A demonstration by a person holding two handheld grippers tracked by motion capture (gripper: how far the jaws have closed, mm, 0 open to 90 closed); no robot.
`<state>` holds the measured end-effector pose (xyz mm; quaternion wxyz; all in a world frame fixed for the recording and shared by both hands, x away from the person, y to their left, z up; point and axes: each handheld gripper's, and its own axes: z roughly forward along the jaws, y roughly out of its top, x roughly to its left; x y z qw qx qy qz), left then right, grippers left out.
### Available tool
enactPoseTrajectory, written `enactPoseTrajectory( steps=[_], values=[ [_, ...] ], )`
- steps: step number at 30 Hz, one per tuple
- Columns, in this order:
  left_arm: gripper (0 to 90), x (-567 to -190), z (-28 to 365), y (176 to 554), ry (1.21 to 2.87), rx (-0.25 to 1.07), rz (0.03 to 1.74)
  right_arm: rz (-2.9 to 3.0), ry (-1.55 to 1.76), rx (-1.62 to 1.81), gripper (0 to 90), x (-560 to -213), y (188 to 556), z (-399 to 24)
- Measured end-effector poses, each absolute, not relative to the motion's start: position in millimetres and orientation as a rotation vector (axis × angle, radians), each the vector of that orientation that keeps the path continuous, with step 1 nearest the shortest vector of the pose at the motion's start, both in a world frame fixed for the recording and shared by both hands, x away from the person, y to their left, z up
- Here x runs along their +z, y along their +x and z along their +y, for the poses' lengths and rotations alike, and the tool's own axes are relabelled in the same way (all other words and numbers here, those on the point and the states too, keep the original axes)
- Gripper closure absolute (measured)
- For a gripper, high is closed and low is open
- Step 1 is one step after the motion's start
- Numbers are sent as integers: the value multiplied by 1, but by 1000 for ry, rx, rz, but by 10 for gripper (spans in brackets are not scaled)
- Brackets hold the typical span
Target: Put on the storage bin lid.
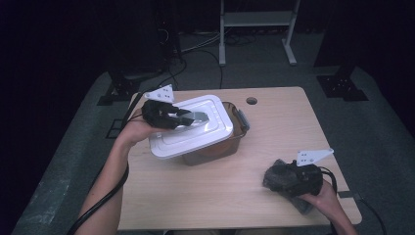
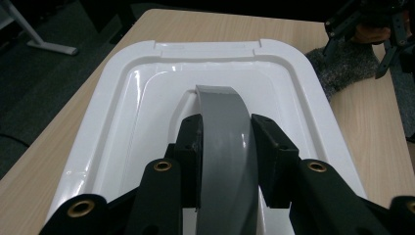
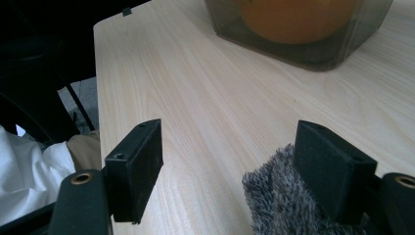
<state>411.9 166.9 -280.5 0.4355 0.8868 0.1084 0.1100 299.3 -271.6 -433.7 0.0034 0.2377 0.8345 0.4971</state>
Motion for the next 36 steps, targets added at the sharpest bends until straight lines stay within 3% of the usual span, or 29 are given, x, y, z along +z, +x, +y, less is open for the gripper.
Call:
enactPoseTrajectory(
  steps=[36],
  values=[
    [666, -312, 134, 452, 2240, 218, 280, 2628, 744, 1551, 259, -435, 297, -273]
  ],
)
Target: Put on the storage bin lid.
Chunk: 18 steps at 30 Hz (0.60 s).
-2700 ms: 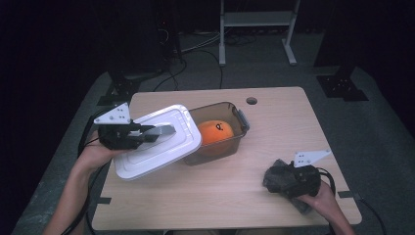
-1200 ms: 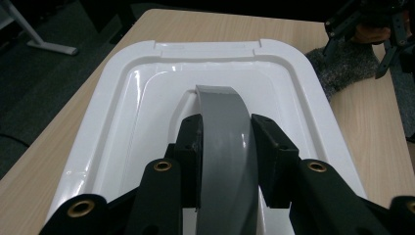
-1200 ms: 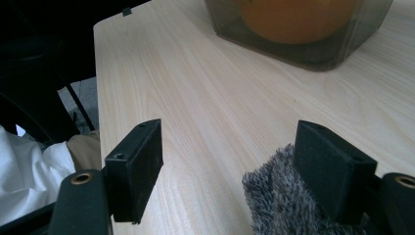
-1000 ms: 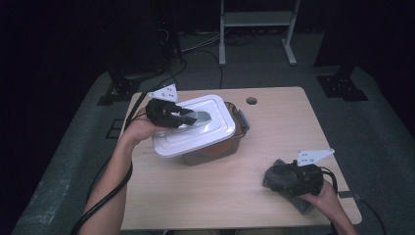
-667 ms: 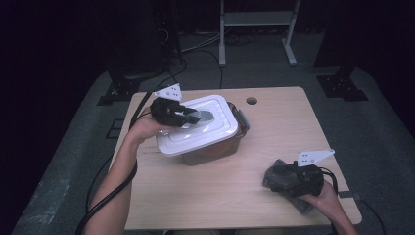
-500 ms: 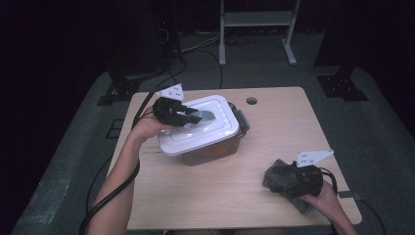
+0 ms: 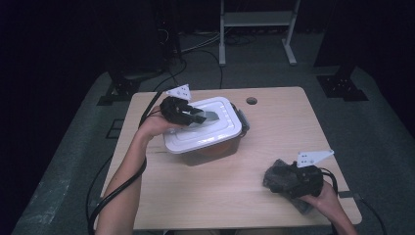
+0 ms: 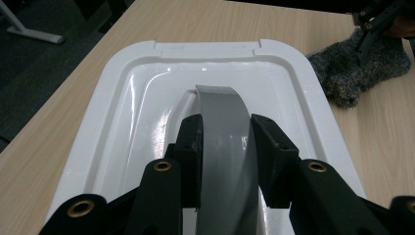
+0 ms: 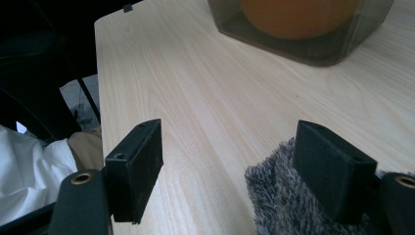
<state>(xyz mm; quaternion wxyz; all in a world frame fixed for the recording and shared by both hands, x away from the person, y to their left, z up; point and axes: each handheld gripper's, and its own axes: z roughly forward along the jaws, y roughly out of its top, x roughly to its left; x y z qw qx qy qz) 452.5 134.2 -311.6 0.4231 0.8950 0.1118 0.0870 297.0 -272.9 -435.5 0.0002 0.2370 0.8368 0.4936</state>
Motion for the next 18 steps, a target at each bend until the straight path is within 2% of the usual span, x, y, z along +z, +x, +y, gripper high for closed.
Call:
enactPoseTrajectory(
  steps=[18],
  values=[
    [665, -317, 115, 460, 2258, 207, 242, 2626, 749, 1552, 259, -435, 296, -276]
  ],
)
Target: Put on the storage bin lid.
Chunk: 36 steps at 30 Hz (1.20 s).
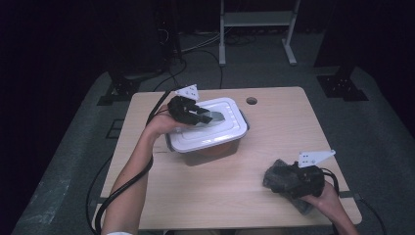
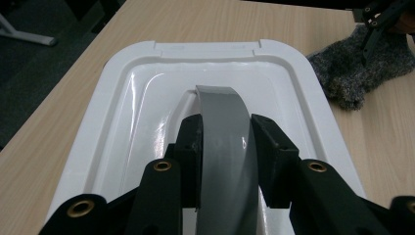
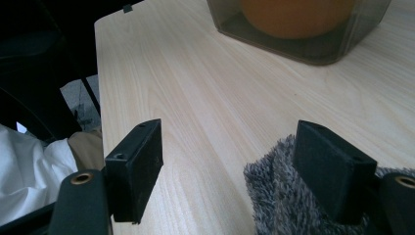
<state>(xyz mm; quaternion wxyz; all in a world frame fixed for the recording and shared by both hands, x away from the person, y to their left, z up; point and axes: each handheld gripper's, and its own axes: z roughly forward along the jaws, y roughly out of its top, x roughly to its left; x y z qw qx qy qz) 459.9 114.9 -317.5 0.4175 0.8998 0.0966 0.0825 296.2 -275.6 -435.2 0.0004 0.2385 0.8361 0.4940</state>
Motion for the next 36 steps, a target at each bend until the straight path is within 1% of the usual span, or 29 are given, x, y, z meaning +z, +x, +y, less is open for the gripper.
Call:
enactPoseTrajectory(
  steps=[6, 25, 33, 36],
  values=[
    [665, -321, 109, 462, 2261, 200, 234, 2621, 747, 1555, 259, -435, 296, -277],
    [662, -328, 111, 465, 2266, 191, 245, 2625, 754, 1553, 259, -436, 296, -277],
    [653, -331, 112, 464, 2275, 188, 253, 2628, 748, 1556, 259, -437, 297, -276],
    [636, -331, 113, 464, 2273, 187, 253, 2628, 747, 1556, 259, -437, 297, -276]
  ],
)
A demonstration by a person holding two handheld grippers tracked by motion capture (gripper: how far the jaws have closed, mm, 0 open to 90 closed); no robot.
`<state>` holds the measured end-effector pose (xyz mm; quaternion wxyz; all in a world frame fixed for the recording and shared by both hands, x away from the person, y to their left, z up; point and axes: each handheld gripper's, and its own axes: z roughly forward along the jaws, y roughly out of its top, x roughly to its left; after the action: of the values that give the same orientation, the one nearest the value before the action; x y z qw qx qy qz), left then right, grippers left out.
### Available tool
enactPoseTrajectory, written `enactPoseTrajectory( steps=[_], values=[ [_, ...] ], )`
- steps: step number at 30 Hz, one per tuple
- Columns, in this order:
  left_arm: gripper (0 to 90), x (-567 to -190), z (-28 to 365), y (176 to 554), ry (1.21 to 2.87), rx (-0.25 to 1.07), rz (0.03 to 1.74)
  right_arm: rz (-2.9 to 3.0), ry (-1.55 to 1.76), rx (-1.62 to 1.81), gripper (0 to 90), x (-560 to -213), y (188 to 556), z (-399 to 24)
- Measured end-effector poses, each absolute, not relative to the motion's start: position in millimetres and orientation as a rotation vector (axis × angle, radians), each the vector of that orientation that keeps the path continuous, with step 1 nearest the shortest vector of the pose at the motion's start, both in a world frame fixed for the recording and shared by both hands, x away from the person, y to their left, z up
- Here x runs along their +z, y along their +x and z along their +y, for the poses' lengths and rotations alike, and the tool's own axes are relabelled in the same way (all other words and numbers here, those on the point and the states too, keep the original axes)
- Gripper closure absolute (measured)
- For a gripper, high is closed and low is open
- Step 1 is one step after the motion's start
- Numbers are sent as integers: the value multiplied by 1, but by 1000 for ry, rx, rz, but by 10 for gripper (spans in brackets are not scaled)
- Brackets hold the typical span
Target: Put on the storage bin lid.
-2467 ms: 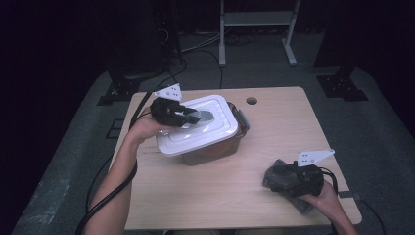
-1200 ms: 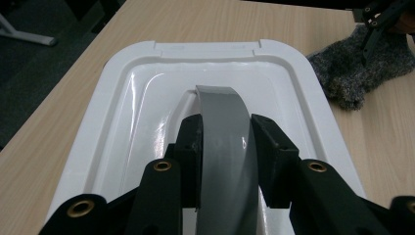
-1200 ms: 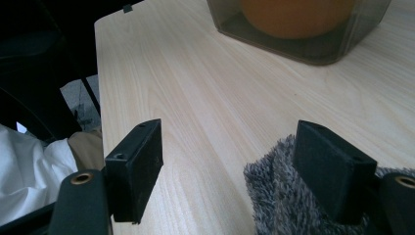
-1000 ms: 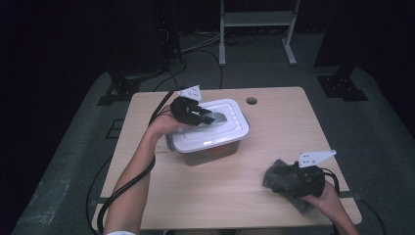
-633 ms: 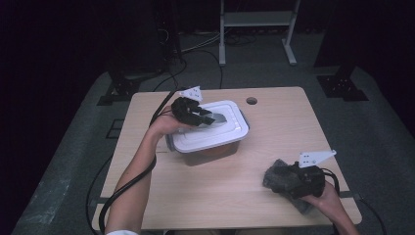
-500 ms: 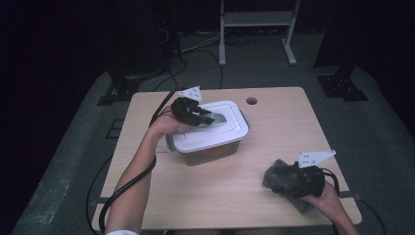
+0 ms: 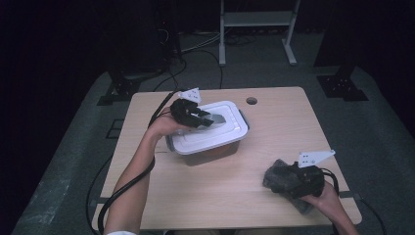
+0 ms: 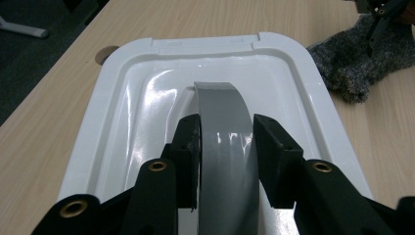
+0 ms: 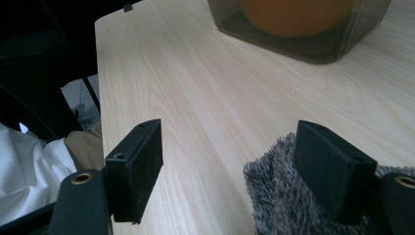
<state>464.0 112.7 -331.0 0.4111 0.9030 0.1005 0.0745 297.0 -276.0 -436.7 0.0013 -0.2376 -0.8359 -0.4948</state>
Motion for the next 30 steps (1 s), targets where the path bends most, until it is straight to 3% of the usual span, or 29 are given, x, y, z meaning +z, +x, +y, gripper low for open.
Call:
enactPoseTrajectory(
  steps=[17, 30],
  values=[
    [439, -318, 118, 456, 2230, 184, 255, -2629, -760, -1561, 256, -435, 297, -277],
    [366, -309, 120, 439, 2194, 171, 238, -2638, -797, -1561, 254, -435, 298, -282]
  ],
)
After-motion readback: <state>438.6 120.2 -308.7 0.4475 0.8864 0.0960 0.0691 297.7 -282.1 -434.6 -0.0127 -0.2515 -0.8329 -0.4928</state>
